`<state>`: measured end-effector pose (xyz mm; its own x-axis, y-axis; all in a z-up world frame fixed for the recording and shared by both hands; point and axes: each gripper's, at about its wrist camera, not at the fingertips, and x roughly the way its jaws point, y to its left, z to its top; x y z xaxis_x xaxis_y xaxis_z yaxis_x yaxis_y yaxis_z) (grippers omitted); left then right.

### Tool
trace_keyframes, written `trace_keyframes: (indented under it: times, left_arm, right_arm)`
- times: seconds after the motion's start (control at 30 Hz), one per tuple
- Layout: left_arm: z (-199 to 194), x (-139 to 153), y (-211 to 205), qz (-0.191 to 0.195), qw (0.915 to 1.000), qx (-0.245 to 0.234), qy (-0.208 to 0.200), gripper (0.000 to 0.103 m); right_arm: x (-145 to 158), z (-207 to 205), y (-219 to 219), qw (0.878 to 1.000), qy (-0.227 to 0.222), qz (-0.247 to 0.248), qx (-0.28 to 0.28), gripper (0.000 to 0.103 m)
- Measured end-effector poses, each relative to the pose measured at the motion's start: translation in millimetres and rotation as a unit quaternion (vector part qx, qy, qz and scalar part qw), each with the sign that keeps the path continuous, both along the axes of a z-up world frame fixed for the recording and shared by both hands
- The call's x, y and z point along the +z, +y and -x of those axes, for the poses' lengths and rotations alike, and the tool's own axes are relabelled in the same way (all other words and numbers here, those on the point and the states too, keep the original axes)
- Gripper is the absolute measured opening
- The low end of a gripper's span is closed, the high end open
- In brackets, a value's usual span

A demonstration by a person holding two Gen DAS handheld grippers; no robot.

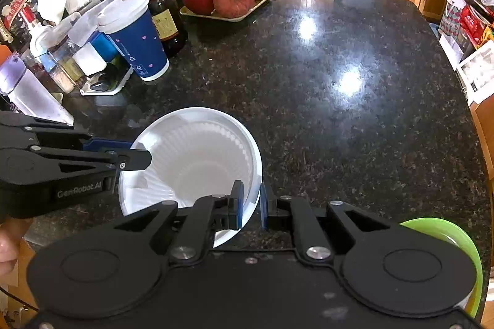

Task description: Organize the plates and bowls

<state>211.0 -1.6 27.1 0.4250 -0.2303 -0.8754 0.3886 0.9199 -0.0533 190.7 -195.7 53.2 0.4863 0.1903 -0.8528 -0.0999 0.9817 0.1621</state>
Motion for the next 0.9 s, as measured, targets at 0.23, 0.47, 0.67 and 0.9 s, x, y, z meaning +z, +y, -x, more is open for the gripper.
trace_keyframes:
  times: [0.23,0.47,0.67,0.9]
  left_arm:
    - [4,-2,1,0.003,0.9999,-0.008,-0.015,0.02]
    - [12,-3,3,0.014,0.999,-0.011,-0.041,0.021]
    - [11,0,13,0.044,0.998,-0.005,-0.044,0.021]
    - [14,-2,14,0.045,0.9975,-0.01,-0.054,0.022]
  right_arm:
    - [-8,-5,0,1.0,0.005,-0.003,-0.002,0.013]
    - [-11,-4,-2,1.0,-0.004,-0.007,0.0,0.018]
    - [-10,-2,-3,1.0,-0.011,-0.017,0.0,0.02]
    - [-7,1,2,1.0,-0.028,-0.007,0.0,0.02]
